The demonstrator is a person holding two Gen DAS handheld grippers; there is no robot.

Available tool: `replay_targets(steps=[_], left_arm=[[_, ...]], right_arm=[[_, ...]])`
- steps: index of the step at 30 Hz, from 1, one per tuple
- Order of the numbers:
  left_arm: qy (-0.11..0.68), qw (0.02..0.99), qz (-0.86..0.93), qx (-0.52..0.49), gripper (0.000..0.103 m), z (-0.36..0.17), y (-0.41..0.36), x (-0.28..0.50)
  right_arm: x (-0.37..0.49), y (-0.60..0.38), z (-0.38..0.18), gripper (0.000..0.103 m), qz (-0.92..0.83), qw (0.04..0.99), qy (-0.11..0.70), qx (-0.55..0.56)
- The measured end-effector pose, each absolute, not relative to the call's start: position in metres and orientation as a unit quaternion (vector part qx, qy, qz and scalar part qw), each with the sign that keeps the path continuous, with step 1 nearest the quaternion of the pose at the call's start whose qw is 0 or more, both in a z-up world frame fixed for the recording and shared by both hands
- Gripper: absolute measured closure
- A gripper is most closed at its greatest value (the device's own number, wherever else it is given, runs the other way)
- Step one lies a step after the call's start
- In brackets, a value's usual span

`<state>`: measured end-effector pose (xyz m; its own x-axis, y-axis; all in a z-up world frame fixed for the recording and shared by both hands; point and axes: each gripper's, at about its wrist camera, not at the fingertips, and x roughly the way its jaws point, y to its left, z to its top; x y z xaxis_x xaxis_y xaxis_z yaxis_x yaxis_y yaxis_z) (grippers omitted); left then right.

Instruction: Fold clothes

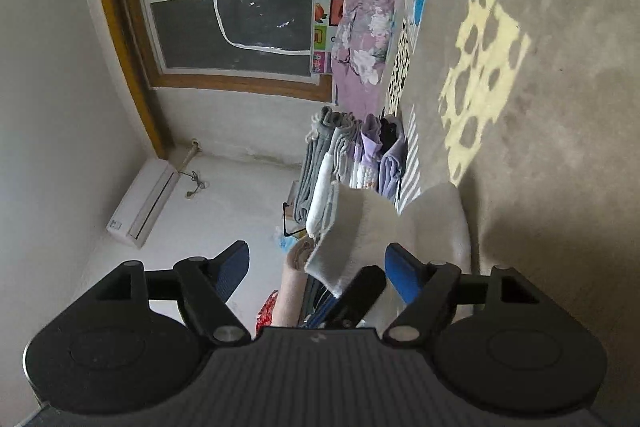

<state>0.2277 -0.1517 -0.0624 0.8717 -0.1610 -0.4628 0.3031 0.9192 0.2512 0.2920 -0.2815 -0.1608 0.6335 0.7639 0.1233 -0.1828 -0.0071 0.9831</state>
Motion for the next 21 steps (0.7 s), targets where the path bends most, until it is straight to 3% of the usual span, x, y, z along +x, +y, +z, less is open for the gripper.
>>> replay_targets(steps=[1, 2, 6, 9, 11, 13, 16, 18, 21], left_arm=[[0.222, 0.953, -0.130, 0.160, 0.056, -0.061, -0.151, 0.225], [0.223, 0.952, -0.139, 0.159, 0.045, -0.060, -0.150, 0.221], [0.212, 0.958, -0.116, 0.153, 0.045, -0.045, -0.117, 0.187], [0.215, 0.963, -0.084, 0.142, 0.045, -0.035, -0.075, 0.155], [0.223, 0.964, -0.058, 0.134, 0.045, -0.033, -0.047, 0.135], [0.247, 0.959, -0.040, 0.130, 0.045, -0.037, -0.021, 0.115], [0.286, 0.950, -0.030, 0.120, 0.045, -0.045, 0.004, 0.091], [0.307, 0.944, -0.024, 0.117, 0.045, -0.056, 0.009, 0.077], [0.344, 0.934, -0.006, 0.098, 0.046, -0.071, 0.013, 0.069]], right_arm=[[0.293, -0.281, -0.161, 0.024, 0.356, 0.665, 0.238, 0.611], [0.294, -0.280, -0.161, 0.024, 0.356, 0.667, 0.240, 0.609], [0.297, -0.277, -0.162, 0.025, 0.346, 0.677, 0.253, 0.598], [0.296, -0.272, -0.155, 0.031, 0.335, 0.707, 0.263, 0.564], [0.295, -0.269, -0.151, 0.041, 0.329, 0.724, 0.267, 0.543], [0.295, -0.265, -0.146, 0.064, 0.324, 0.743, 0.266, 0.522], [0.292, -0.264, -0.139, 0.084, 0.308, 0.768, 0.266, 0.494], [0.288, -0.266, -0.130, 0.091, 0.299, 0.787, 0.254, 0.476], [0.286, -0.268, -0.119, 0.094, 0.298, 0.807, 0.237, 0.452]])
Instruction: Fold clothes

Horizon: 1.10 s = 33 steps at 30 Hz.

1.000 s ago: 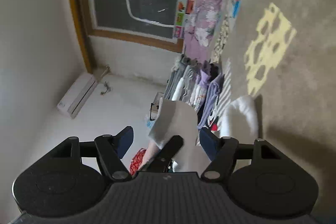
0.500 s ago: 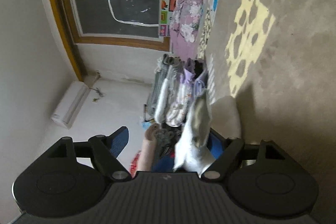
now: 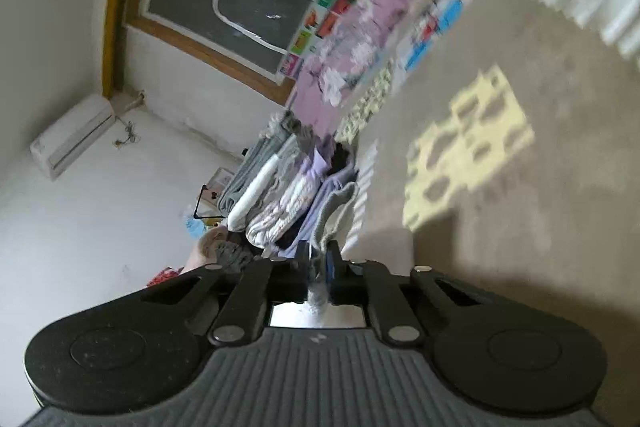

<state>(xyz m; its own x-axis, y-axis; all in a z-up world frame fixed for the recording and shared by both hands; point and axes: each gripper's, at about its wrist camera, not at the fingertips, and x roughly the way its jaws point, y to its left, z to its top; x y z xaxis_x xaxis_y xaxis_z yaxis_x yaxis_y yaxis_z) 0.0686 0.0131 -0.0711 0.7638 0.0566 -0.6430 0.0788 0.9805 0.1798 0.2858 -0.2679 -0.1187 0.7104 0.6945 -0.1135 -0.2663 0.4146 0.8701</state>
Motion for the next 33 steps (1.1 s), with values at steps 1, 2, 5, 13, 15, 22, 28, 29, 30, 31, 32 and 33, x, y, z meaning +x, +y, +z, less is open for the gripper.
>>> replay_targets(steps=[1, 2, 5, 13, 15, 22, 28, 29, 30, 31, 32, 33], left_arm=[[0.348, 0.933, -0.001, 0.095, 0.058, -0.075, 0.013, 0.066], [0.352, 0.932, 0.003, 0.092, 0.074, -0.079, 0.013, 0.064], [0.337, 0.935, 0.002, 0.107, 0.086, -0.079, 0.000, 0.062], [0.306, 0.937, -0.028, 0.165, 0.096, -0.073, -0.051, 0.056], [0.312, 0.935, -0.047, 0.161, 0.096, -0.076, -0.060, 0.058], [0.293, 0.943, -0.119, 0.105, 0.095, -0.050, -0.049, 0.045], [0.289, 0.950, -0.074, 0.088, 0.095, -0.023, 0.013, 0.037], [0.302, 0.945, -0.075, 0.096, 0.095, -0.029, 0.018, 0.036], [0.311, 0.941, -0.088, 0.105, 0.095, -0.038, 0.015, 0.035], [0.319, 0.935, -0.101, 0.115, 0.095, -0.046, 0.012, 0.034], [0.324, 0.931, -0.111, 0.122, 0.095, -0.055, 0.005, 0.033], [0.330, 0.929, -0.121, 0.121, 0.095, -0.065, -0.003, 0.035]], right_arm=[[0.286, -0.268, -0.116, 0.095, 0.298, 0.812, 0.232, 0.444], [0.286, -0.267, -0.115, 0.095, 0.301, 0.813, 0.232, 0.442], [0.288, -0.268, -0.111, 0.095, 0.309, 0.815, 0.223, 0.437], [0.298, -0.284, -0.090, 0.096, 0.317, 0.826, 0.178, 0.431], [0.303, -0.292, -0.093, 0.096, 0.309, 0.824, 0.175, 0.441], [0.320, -0.302, -0.111, 0.096, 0.283, 0.822, 0.185, 0.458], [0.326, -0.301, -0.114, 0.096, 0.281, 0.823, 0.185, 0.457], [0.326, -0.301, -0.114, 0.096, 0.281, 0.824, 0.184, 0.457], [0.327, -0.301, -0.113, 0.096, 0.282, 0.824, 0.183, 0.456], [0.327, -0.302, -0.113, 0.096, 0.281, 0.824, 0.182, 0.456], [0.328, -0.302, -0.114, 0.097, 0.280, 0.825, 0.181, 0.457], [0.328, -0.303, -0.114, 0.096, 0.280, 0.825, 0.181, 0.457]])
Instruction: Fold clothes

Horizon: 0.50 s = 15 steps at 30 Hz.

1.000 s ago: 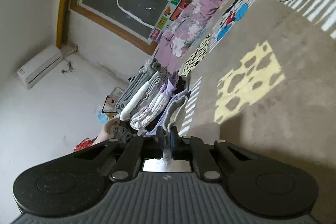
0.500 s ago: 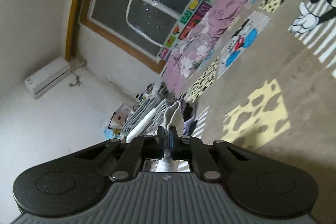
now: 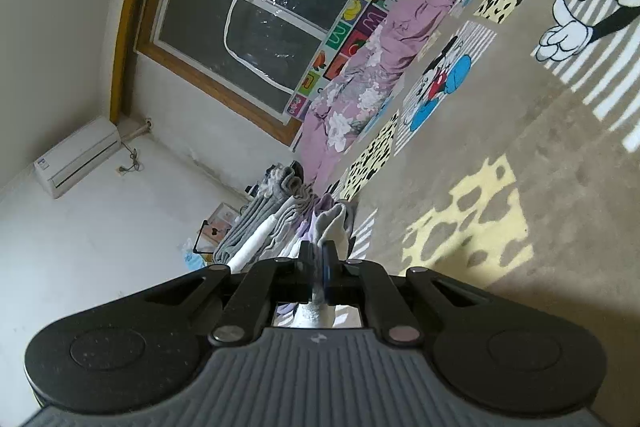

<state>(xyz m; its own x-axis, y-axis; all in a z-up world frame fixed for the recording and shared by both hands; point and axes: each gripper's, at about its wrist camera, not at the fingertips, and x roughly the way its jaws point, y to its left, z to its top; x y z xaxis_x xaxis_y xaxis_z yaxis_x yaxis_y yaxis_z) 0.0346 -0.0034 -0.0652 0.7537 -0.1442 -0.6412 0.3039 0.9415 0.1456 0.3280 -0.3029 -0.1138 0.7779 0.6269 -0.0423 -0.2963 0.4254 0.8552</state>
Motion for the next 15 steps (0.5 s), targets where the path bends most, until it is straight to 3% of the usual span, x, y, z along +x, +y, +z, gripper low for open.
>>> replay_targets(steps=[3, 7, 12, 15], left_arm=[[0.332, 0.922, -0.134, 0.148, 0.095, -0.092, -0.032, 0.040], [0.307, 0.895, -0.133, 0.295, 0.100, -0.107, -0.065, 0.034], [0.336, 0.909, -0.142, 0.202, 0.099, -0.100, -0.041, 0.052], [0.332, 0.910, -0.147, 0.199, 0.100, -0.108, -0.045, 0.053]], right_arm=[[0.327, -0.305, -0.116, 0.096, 0.278, 0.823, 0.181, 0.462], [0.323, -0.307, -0.118, 0.096, 0.281, 0.820, 0.181, 0.465], [0.322, -0.303, -0.120, 0.096, 0.284, 0.820, 0.182, 0.463], [0.320, -0.298, -0.117, 0.096, 0.299, 0.816, 0.175, 0.463]])
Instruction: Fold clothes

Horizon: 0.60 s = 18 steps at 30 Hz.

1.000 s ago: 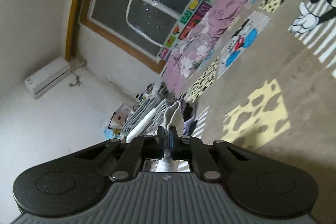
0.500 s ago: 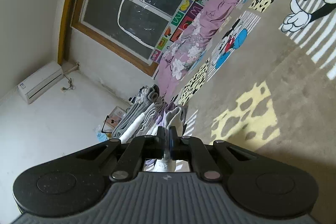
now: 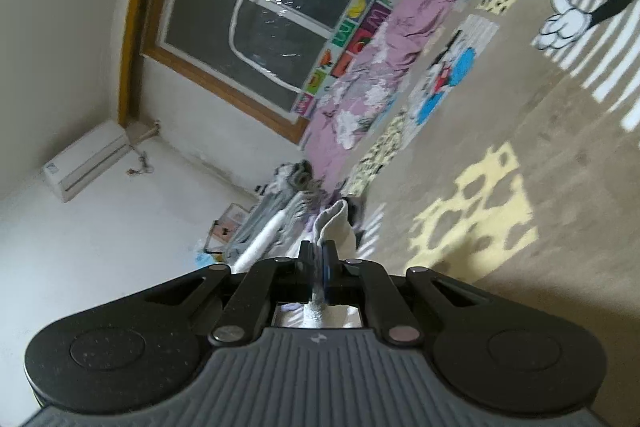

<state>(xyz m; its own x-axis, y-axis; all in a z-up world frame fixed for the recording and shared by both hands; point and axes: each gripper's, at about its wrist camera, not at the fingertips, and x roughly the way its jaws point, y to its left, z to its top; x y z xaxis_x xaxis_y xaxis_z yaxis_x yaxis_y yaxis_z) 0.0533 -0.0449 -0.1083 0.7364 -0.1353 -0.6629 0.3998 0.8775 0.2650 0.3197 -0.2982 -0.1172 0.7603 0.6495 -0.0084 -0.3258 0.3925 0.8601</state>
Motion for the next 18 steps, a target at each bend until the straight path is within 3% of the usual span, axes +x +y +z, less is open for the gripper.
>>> replay_targets(steps=[4, 10, 14, 18], left_arm=[[0.338, 0.914, -0.151, 0.168, 0.100, -0.104, -0.042, 0.051], [0.344, 0.922, -0.176, 0.024, 0.097, -0.101, -0.004, 0.056], [0.329, 0.923, -0.198, 0.006, 0.081, -0.086, 0.002, 0.044], [0.305, 0.928, -0.215, 0.005, 0.080, -0.072, 0.009, 0.033]], right_arm=[[0.314, -0.288, -0.108, 0.096, 0.320, 0.824, 0.174, 0.434], [0.304, -0.278, -0.101, 0.096, 0.337, 0.832, 0.170, 0.406], [0.300, -0.274, -0.107, 0.096, 0.324, 0.840, 0.185, 0.394], [0.297, -0.272, -0.108, 0.096, 0.320, 0.845, 0.185, 0.387]])
